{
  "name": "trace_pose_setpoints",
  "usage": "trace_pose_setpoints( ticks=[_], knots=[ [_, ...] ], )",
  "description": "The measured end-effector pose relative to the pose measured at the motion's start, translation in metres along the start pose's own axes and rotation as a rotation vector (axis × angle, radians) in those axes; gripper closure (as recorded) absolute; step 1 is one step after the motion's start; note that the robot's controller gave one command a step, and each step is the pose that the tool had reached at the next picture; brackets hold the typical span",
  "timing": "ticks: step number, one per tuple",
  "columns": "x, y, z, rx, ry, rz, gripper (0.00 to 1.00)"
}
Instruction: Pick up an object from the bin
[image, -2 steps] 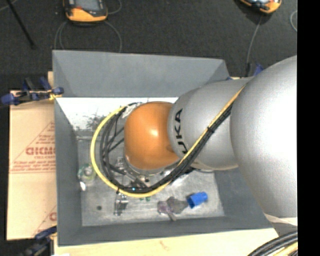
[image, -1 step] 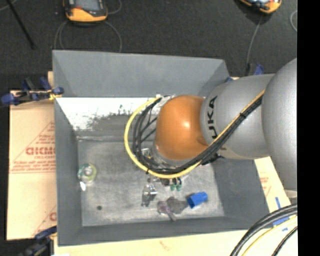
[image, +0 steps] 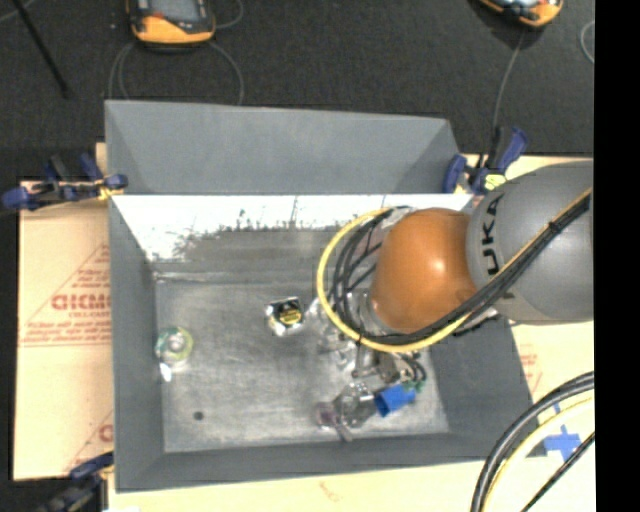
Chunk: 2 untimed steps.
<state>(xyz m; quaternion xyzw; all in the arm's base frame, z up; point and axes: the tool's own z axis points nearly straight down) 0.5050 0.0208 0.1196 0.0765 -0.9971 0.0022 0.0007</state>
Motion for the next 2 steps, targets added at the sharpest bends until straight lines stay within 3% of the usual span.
trace_pose_setpoints(
  ticks=[1,2],
  knots=[
    [0.029,-0.052,0.02,-0.002,-0.002,-0.205,0.0],
    [0.015,-0.106,0.047,-0.005,-0.011,-0.374,0.0]
  ],
)
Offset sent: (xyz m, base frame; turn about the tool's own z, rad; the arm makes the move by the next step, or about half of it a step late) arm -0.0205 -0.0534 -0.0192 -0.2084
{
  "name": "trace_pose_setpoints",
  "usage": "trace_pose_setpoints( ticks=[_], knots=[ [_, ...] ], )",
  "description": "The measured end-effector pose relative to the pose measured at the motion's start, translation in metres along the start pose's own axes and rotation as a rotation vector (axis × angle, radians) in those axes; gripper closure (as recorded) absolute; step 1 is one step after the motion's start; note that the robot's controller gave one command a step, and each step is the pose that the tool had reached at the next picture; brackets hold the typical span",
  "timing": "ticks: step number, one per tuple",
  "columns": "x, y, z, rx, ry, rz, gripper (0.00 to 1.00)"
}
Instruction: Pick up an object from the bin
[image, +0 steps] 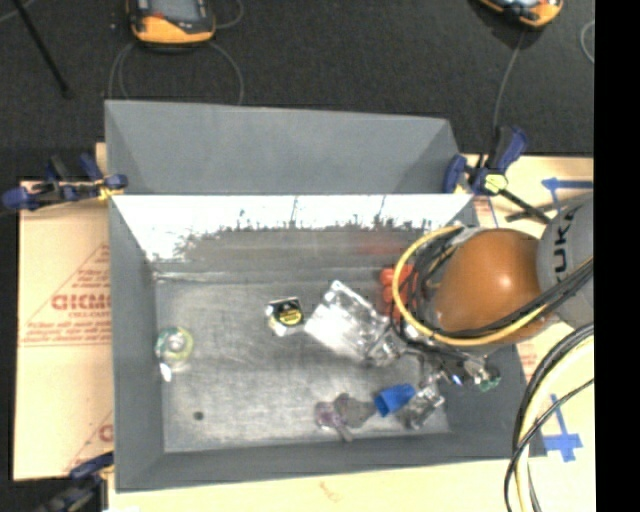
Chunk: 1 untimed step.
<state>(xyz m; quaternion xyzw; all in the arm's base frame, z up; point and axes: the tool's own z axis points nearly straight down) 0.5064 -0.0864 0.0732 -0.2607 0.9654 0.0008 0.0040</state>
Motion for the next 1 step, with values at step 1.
trace_pose_setpoints(
  ticks=[1],
  knots=[
    [-0.0017,-0.0019,-0.0028,0.004,-0.006,0.005,1.0]
  ],
)
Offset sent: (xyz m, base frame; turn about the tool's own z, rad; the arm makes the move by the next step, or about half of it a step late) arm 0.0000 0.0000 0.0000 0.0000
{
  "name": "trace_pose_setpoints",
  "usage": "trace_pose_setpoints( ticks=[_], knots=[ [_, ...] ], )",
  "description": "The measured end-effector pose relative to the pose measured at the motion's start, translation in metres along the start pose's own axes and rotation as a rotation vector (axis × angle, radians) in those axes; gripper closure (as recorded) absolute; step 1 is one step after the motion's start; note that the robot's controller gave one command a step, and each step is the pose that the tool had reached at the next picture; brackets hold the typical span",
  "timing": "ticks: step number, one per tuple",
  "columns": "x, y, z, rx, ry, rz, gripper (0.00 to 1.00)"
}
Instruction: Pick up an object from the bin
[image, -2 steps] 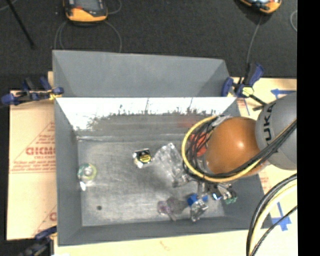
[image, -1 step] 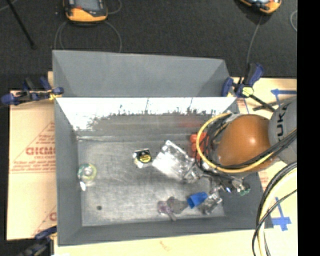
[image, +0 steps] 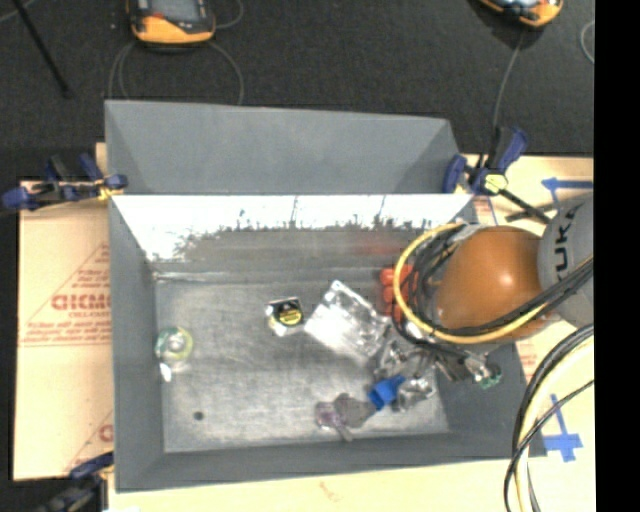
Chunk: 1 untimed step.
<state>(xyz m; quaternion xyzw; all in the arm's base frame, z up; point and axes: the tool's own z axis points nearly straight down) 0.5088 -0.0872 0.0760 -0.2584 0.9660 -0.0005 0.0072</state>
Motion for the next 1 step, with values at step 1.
trace_pose_setpoints(
  ticks=[1],
  knots=[
    [-0.004,-0.0098,-0.1486,0.003,0.005,-0.043,1.0]
  ],
)
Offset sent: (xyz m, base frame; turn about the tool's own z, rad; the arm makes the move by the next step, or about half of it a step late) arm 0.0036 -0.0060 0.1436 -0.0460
